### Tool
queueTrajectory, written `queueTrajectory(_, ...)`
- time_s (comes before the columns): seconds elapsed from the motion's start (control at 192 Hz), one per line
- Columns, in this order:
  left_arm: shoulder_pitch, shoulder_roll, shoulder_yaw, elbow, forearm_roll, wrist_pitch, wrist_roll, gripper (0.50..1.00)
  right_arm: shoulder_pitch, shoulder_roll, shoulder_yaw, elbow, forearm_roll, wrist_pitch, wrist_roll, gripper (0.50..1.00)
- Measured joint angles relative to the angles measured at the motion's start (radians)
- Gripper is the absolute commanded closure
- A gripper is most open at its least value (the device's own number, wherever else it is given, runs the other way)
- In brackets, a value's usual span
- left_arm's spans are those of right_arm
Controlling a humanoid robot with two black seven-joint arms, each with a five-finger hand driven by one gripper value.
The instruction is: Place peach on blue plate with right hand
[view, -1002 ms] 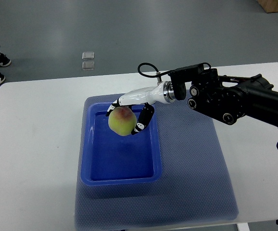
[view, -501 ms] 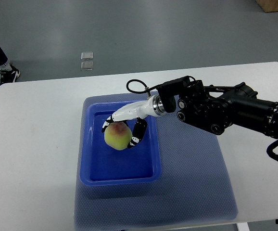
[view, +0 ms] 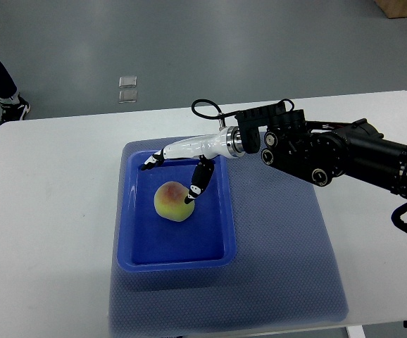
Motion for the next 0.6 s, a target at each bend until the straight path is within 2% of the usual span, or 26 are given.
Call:
queueTrajectory(0.172, 0.0, 0.0, 0.0, 0.001, 0.0, -0.001, -0.001, 0.5, -0.034, -0.045, 0.106, -0.001, 0.205, 0.115, -0.004, 0.57)
queueTrajectory(0.334, 0.0, 0.0, 0.001, 0.0, 0.0, -0.001, -0.001, 0.5, -0.132, -0.111, 0.233, -0.001, 0.388, 0.137, -0.017, 0.57)
queueTrajectory(0.6, 0.0, 0.0, 0.001, -0.004, 0.0, -0.001, -0.001, 0.5, -0.339, -0.135, 0.495, -0.008, 0.704, 0.121, -0.196, 0.57)
